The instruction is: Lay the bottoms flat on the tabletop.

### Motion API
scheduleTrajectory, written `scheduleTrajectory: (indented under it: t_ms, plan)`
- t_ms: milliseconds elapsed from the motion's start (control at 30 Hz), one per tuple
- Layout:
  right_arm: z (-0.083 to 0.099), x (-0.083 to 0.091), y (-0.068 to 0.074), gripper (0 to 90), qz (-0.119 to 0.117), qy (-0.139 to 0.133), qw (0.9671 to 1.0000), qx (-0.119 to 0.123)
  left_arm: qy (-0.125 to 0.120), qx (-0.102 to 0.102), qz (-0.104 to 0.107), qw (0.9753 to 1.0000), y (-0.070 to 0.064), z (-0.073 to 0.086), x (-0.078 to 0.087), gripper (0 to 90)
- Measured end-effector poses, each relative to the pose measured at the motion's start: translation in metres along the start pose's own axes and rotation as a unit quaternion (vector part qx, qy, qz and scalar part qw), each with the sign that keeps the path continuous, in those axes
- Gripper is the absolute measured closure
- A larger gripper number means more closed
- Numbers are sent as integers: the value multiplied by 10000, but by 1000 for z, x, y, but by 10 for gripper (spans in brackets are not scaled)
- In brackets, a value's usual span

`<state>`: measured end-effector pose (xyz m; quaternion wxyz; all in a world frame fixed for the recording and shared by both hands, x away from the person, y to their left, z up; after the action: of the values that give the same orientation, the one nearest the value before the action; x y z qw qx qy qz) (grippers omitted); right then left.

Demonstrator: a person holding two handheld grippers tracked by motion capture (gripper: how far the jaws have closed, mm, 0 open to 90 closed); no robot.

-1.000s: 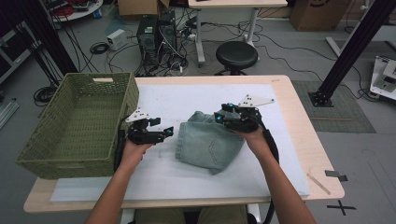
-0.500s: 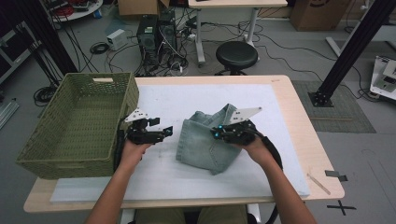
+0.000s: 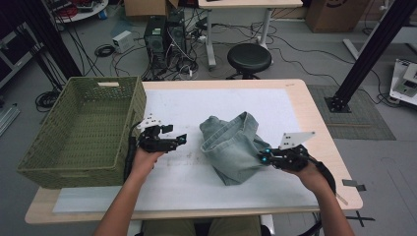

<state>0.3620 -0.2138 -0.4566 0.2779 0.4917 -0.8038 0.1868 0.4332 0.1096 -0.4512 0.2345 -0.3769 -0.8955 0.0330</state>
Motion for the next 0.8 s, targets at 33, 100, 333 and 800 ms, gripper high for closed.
scheduleTrajectory:
  t_ms: [33,100,333,800]
  plan:
    - [7,4,-2,876,38,83,9999,-57,3,-14,0,10000,0,0,0,231]
    - [22,12,-4,877,-3,236,9996,-178,3,-9,0,10000,0,0,0,231]
    - [36,26,6,729,-615,225,9967,-488,8,-34,22,10000,-2,-1,-4,231]
    - [-6,-29,-28,621,199,223,9924,-1195,-4,-100,108,9999,-12,-6,-11,231]
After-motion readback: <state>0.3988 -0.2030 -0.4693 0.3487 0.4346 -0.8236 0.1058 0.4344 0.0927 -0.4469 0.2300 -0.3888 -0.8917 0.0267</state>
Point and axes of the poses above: each handheld gripper's, and its own axes: x roughly backward along the jaws, z roughly out of its underside, y roughly to its left, the point moved 9 cm from there along -x, roughly forward along the jaws, and after that the axes turned 1 degree about x, right-handed, at the moved point
